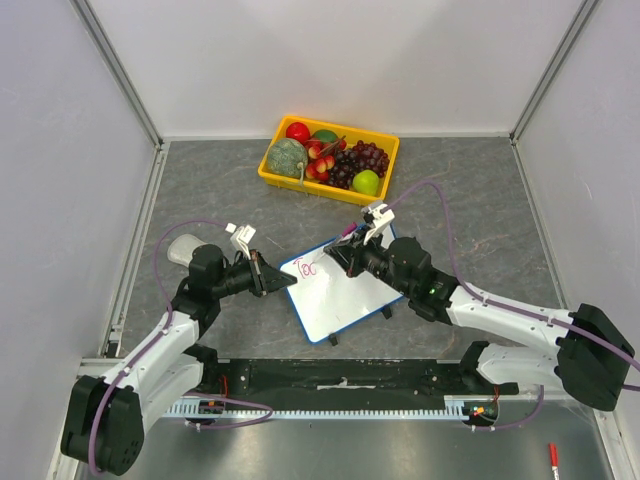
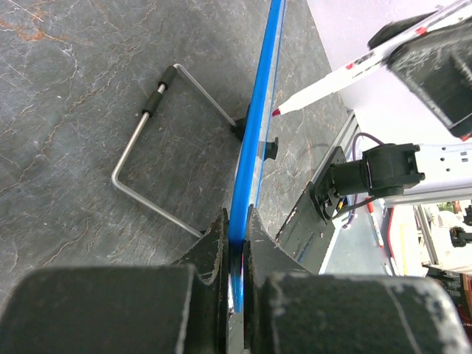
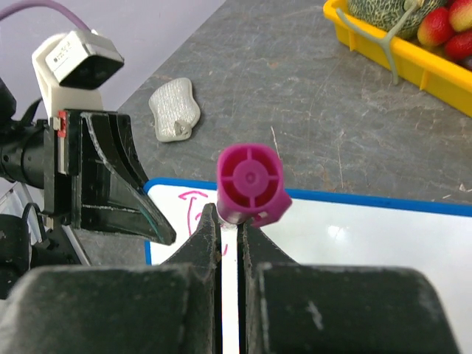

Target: Write a sentence on the whiteboard

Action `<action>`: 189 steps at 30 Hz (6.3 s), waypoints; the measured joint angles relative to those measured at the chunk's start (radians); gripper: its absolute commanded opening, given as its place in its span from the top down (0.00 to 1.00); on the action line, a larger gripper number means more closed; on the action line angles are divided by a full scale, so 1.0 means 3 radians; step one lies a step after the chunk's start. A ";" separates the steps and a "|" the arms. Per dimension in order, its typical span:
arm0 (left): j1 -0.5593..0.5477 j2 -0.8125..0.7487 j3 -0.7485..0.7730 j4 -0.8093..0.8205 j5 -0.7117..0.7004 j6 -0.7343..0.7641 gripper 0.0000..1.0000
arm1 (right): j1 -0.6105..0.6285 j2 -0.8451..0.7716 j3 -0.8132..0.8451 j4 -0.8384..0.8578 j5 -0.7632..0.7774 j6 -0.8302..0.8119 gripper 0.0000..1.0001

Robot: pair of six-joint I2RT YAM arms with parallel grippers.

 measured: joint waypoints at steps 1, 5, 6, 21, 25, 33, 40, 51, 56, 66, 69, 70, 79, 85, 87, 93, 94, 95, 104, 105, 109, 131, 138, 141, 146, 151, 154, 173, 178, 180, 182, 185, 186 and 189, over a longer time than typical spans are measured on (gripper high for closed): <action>-0.0001 0.0000 0.0003 0.0000 0.0000 0.0000 0.98 | -0.0003 0.0000 0.0024 0.0000 0.0017 -0.0008 1.00; -0.0010 0.0000 0.0005 0.0000 -0.0003 0.0001 0.98 | -0.0006 0.0006 0.0130 -0.0023 0.0056 -0.0037 1.00; -0.0010 0.0000 0.0005 0.0000 -0.0004 0.0003 0.98 | -0.0008 0.0013 0.0158 -0.0025 0.0064 -0.0046 1.00; -0.0022 0.0001 0.0018 -0.0014 -0.0027 0.0004 0.98 | -0.0050 0.0193 0.0230 0.0004 0.0104 -0.0058 1.00; -0.0023 0.0001 0.0018 -0.0014 -0.0027 0.0004 0.98 | -0.0050 0.0192 0.0187 0.0048 0.0048 -0.0052 1.00; -0.0023 0.0004 0.0018 -0.0017 -0.0029 0.0004 0.98 | -0.0048 0.0103 0.0009 0.0112 -0.0051 -0.0018 1.00; -0.0025 0.0004 0.0018 -0.0017 -0.0031 0.0004 0.98 | -0.0048 0.0032 -0.0100 0.0111 -0.0118 -0.0010 1.00; -0.0038 0.0004 0.0018 -0.0015 -0.0032 0.0005 0.98 | -0.0048 -0.0093 -0.0191 0.0009 -0.0140 -0.0004 1.00; -0.0043 0.0004 0.0019 -0.0014 -0.0034 0.0005 0.98 | -0.0050 -0.0121 -0.0144 -0.0114 -0.0108 -0.0024 1.00; -0.0061 0.0004 0.0024 -0.0014 -0.0039 0.0028 0.98 | -0.0116 -0.0123 0.0017 -0.0215 0.0005 -0.0085 1.00; -0.0072 0.0004 0.0025 -0.0011 -0.0048 0.0029 0.98 | -0.0148 -0.0123 0.0025 -0.0237 0.0022 -0.0085 1.00; -0.0074 0.0004 0.0025 -0.0013 -0.0055 0.0028 0.98 | -0.0155 -0.0120 0.0025 -0.0238 0.0022 -0.0085 1.00; -0.0075 0.0010 0.0027 -0.0018 -0.0080 0.0027 0.98 | -0.0159 0.0004 0.0071 -0.0178 -0.0128 -0.0069 1.00; -0.0084 0.0010 0.0028 -0.0018 -0.0081 0.0028 0.98 | -0.0161 0.0014 0.0071 -0.0173 -0.0261 -0.0060 1.00; -0.0093 0.0013 0.0033 -0.0015 -0.0084 0.0028 0.98 | -0.0161 0.0014 0.0065 -0.0174 -0.0289 -0.0060 1.00; -0.0097 0.0032 0.0037 -0.0017 -0.0094 0.0028 0.98 | -0.0160 -0.0025 -0.0029 -0.0174 -0.0342 -0.0053 1.00; -0.0097 0.0032 0.0037 -0.0017 -0.0094 0.0028 0.98 | -0.0160 -0.0033 -0.0033 -0.0178 -0.0342 -0.0055 1.00; -0.0098 0.0032 0.0039 -0.0017 -0.0094 0.0028 0.98 | -0.0160 -0.0043 -0.0036 -0.0187 -0.0332 -0.0055 1.00; -0.0117 0.0028 0.0042 -0.0017 -0.0111 0.0027 0.98 | -0.0160 -0.0107 -0.0050 -0.0223 -0.0169 -0.0052 1.00; -0.0117 0.0028 0.0042 -0.0018 -0.0113 0.0028 0.98 | -0.0160 -0.0107 -0.0050 -0.0223 -0.0159 -0.0048 1.00; -0.0120 0.0028 0.0042 -0.0017 -0.0116 0.0028 0.98 | -0.0159 -0.0106 -0.0031 -0.0234 -0.0122 -0.0046 1.00; -0.0148 0.0020 0.0048 -0.0033 -0.0142 0.0028 0.98 | -0.0161 -0.0066 0.0039 -0.0239 -0.0112 -0.0050 1.00; -0.0148 0.0019 0.0050 -0.0043 -0.0150 0.0028 0.98 | -0.0160 -0.0141 -0.0086 -0.0238 -0.0150 -0.0045 1.00; -0.0148 0.0019 0.0050 -0.0043 -0.0151 0.0028 0.98 | -0.0160 -0.0182 -0.0132 -0.0240 -0.0149 -0.0041 1.00; -0.0153 0.0018 0.0050 -0.0043 -0.0151 0.0028 0.98 | -0.0161 -0.0188 -0.0135 -0.0242 -0.0145 -0.0024 1.00; -0.0160 0.0018 0.0056 -0.0042 -0.0151 0.0028 0.98 | -0.0161 -0.0201 -0.0089 -0.0317 -0.0121 -0.0023 1.00; -0.0169 0.0015 0.0066 -0.0043 -0.0151 0.0032 0.98 | -0.0163 -0.0202 -0.0008 -0.0361 -0.0055 -0.0052 1.00; -0.0188 0.0015 0.0067 -0.0046 -0.0175 0.0039 0.98 | -0.0191 -0.0114 0.0145 -0.0393 0.0055 -0.0125 1.00; -0.0188 0.0015 0.0067 -0.0066 -0.0187 0.0038 0.98 | -0.0195 -0.0126 0.0072 -0.0376 0.0023 -0.0112 1.00; -0.0188 0.0015 0.0067 -0.0069 -0.0189 0.0038 0.98 | -0.0195 -0.0155 0.0029 -0.0369 0.0010 -0.0108 1.00; -0.0188 0.0015 0.0067 -0.0071 -0.0189 0.0038 0.98 | -0.0195 -0.0202 -0.0034 -0.0357 0.0003 -0.0104 1.00; -0.0188 0.0014 0.0067 -0.0076 -0.0191 0.0038 0.98 | -0.0195 -0.0263 -0.0114 -0.0356 -0.0006 -0.0083 1.00; -0.0188 0.0014 0.0067 -0.0076 -0.0191 0.0038 0.98 | -0.0195 -0.0276 -0.0128 -0.0356 -0.0006 -0.0081 1.00; -0.0191 0.0014 0.0071 -0.0076 -0.0189 0.0039 0.98 | -0.0195 -0.0298 -0.0134 -0.0365 -0.0004 -0.0080 1.00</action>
